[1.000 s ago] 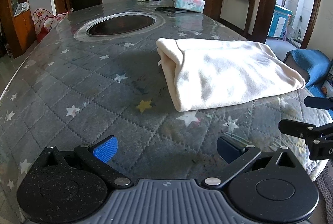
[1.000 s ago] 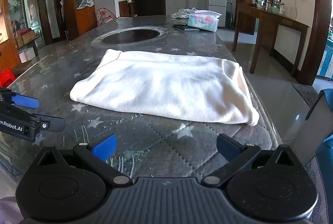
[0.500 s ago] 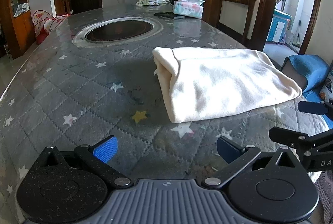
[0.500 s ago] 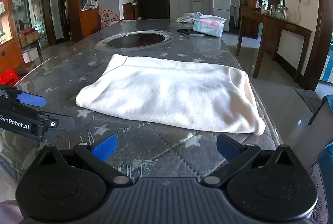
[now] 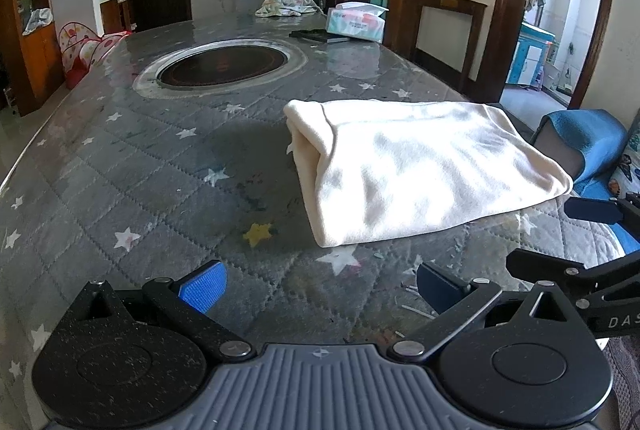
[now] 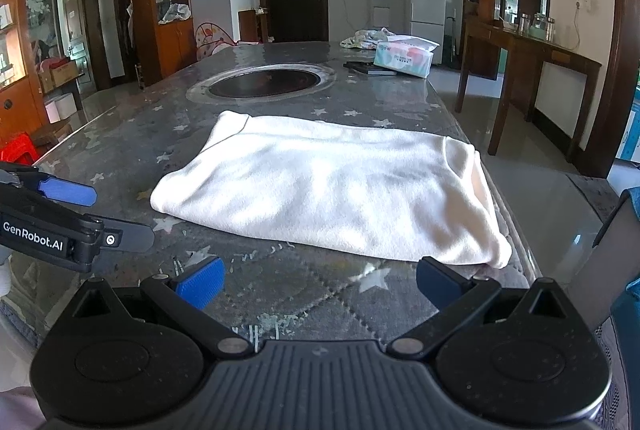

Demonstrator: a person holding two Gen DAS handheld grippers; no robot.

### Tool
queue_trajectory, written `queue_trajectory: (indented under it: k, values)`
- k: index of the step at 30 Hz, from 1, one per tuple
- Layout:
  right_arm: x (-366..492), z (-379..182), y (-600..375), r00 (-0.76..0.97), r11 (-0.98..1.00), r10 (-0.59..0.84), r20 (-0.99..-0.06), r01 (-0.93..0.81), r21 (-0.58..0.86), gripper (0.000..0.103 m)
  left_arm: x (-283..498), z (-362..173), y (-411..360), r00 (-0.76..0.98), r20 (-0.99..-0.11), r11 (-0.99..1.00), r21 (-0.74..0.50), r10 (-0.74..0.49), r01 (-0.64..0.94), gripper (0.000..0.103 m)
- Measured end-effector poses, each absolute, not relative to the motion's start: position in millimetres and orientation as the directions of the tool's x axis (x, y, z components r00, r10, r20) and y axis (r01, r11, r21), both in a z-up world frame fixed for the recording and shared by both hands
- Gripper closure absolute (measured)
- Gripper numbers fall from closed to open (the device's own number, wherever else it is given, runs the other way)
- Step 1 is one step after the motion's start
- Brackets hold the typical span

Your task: Fold clothes

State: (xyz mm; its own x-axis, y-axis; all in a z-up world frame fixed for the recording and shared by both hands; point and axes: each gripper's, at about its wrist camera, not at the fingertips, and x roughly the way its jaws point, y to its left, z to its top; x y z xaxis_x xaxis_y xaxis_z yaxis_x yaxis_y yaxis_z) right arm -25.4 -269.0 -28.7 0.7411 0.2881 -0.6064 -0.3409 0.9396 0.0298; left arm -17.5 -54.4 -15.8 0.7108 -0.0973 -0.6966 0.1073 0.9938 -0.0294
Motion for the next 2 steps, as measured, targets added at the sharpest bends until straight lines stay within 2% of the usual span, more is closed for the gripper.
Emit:
queue_trajectory:
  k: [2]
  values:
    - [-24.8,-27.9,-268.8,0.742,0.939,0.289,-0.605,-0.342,0.029,0.0,-17.3,-15.0,-55.3,0.712,-0.696,0.994,-0.024,-0.095,0.11,0.0]
